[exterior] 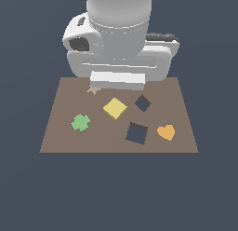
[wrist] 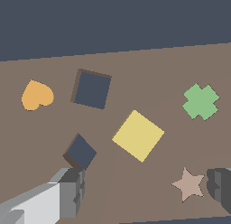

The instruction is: Insert a designated object into the corresponding slot on a board.

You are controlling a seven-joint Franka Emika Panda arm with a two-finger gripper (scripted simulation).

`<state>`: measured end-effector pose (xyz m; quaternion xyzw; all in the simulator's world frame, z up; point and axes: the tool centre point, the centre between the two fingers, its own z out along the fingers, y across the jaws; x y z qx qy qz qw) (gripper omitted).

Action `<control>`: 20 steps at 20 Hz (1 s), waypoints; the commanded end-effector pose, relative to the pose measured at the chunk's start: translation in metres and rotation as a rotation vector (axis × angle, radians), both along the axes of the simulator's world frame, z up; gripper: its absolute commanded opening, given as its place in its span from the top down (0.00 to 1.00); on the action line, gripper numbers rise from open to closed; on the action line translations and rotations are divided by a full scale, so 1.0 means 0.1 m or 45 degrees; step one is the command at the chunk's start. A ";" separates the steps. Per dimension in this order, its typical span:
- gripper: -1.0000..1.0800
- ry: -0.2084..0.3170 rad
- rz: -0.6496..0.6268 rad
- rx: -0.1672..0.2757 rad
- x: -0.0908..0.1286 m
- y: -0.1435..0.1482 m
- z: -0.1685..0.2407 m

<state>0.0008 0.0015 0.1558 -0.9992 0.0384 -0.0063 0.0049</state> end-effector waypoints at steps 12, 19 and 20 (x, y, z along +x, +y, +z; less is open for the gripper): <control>0.04 0.010 -0.449 -0.006 0.03 -0.08 -0.59; 0.04 0.015 -0.664 -0.007 0.03 -0.13 -0.87; 0.04 0.016 -0.688 -0.007 0.03 -0.13 -0.90</control>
